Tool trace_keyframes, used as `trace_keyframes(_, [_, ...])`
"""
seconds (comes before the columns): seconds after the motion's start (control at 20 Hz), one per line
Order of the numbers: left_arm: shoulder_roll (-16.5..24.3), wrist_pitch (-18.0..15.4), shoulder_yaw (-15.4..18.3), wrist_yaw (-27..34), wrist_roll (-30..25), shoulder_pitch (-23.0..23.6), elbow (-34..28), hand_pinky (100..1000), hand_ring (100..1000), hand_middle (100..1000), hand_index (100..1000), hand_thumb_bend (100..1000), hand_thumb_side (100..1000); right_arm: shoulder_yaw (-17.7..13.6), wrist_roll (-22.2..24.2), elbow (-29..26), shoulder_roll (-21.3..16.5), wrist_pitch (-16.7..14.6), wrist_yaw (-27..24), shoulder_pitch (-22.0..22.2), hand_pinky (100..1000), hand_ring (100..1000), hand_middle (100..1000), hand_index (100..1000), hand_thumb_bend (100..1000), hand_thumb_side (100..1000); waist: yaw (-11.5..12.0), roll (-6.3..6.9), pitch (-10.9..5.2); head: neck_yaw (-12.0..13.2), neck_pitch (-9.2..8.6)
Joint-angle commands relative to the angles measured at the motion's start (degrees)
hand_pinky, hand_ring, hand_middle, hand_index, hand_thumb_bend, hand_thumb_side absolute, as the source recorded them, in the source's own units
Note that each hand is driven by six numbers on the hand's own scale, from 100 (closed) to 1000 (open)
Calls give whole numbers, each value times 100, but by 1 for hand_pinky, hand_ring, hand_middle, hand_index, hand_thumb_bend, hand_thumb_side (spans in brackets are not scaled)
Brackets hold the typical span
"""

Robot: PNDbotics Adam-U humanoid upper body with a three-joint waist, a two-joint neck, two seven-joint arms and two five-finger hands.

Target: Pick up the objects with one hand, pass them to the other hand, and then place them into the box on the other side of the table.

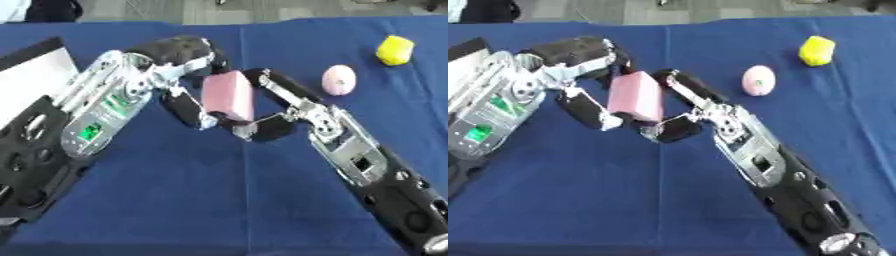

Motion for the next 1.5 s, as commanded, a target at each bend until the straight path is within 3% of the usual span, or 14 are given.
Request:
trace_keyframes(0.05, [224,-10,172,-158,-19,-138,-64,569,493,408,488,100,100,14,139,-59,-192,-28,158,6,902,855,738,888,281,285,2,47,-226,15,34])
trace_keyframes(0.25, [228,-26,176,-177,-75,-131,-75,565,492,407,487,100,100,3,173,-79,-200,-29,290,15,914,860,750,906,278,381,2,44,-223,19,34])
trace_keyframes(0.7, [264,-13,202,-238,-163,-102,-83,560,488,401,481,100,100,3,266,-115,-245,-20,381,58,927,868,761,918,270,399,-6,42,-226,25,34])
trace_keyframes(0.95, [278,-9,211,-251,-196,-85,-84,557,486,399,479,100,100,6,363,-140,-270,-31,380,78,950,882,790,941,250,470,-11,37,-223,32,34])
trace_keyframes(1.0, [273,-5,214,-252,-192,-82,-79,557,486,399,479,100,100,5,395,-146,-271,-39,374,81,952,883,793,942,244,463,-12,36,-222,32,34])
trace_keyframes(1.1, [267,0,213,-249,-184,-82,-69,557,486,399,479,100,100,12,480,-161,-272,-71,331,87,961,888,804,948,243,320,-14,37,-220,34,34])
trace_keyframes(1.15, [266,2,212,-248,-179,-84,-66,556,486,399,479,100,100,17,539,-168,-273,-96,293,89,967,887,807,951,310,149,-15,38,-219,33,34])
trace_keyframes(1.2, [265,6,212,-247,-174,-86,-64,556,486,398,479,100,100,24,617,-173,-273,-128,231,92,968,886,808,951,339,100,-16,38,-218,32,34])
trace_keyframes(1.35, [267,19,215,-245,-167,-87,-56,554,486,398,478,100,100,8,767,-166,-279,-111,83,94,961,874,799,939,339,100,-19,42,-218,34,34])
trace_keyframes(1.5, [269,20,211,-258,-173,-84,-42,553,485,397,477,100,100,2,793,-161,-282,-9,23,93,959,871,797,936,172,100,-25,45,-220,35,34])
